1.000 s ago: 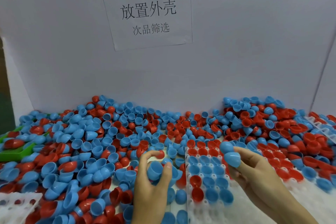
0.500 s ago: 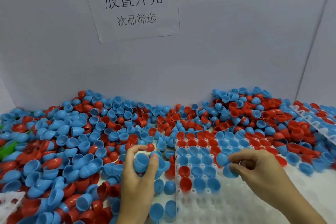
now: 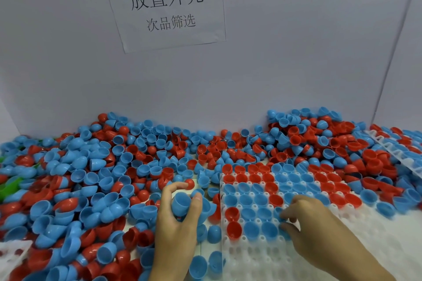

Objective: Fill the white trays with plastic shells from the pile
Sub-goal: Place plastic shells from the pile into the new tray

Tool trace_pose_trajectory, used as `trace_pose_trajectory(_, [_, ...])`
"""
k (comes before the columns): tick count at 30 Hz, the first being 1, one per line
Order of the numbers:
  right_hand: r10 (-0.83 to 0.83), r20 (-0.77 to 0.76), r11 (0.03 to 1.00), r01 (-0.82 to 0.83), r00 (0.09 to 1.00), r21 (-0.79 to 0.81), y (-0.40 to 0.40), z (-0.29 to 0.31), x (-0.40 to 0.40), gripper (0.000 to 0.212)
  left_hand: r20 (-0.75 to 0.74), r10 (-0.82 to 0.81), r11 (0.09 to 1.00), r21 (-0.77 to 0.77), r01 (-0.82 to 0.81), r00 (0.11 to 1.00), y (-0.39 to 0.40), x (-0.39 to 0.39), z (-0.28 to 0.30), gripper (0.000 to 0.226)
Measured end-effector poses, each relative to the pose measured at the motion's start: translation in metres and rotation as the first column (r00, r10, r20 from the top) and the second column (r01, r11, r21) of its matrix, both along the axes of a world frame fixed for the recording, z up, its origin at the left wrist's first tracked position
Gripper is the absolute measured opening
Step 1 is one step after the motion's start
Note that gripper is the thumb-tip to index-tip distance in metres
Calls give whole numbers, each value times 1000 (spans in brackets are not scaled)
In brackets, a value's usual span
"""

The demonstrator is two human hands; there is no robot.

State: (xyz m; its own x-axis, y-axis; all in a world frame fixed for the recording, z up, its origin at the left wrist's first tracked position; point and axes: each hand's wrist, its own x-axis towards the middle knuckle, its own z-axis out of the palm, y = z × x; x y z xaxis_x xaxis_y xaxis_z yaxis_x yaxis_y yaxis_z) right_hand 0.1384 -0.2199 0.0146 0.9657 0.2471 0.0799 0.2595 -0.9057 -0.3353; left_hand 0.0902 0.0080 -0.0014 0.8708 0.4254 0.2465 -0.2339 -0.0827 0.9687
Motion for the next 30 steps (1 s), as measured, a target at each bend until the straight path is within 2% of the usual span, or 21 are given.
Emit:
trace_pose_trajectory(6, [17, 61, 1000, -17, 998, 3, -6, -3, 4, 26, 4, 8, 1000, -3, -8, 1000, 0, 1, -1, 12])
trace_pose_trajectory(11, [25, 62, 1000, -24, 998, -5, -4, -9, 8, 11, -3, 18, 1000, -16, -18, 1000, 0, 2, -1, 13])
trace_pose_trajectory(23, [73, 89, 997, -74, 993, 11, -10, -12, 14, 16, -14, 27, 999, -28, -28, 1000, -1, 2, 0, 12])
trace_pose_trajectory(30, [42, 93, 999, -43, 995, 1, -12, -7, 10, 22, -18, 34, 999, -11, -34, 999, 0, 3, -2, 12])
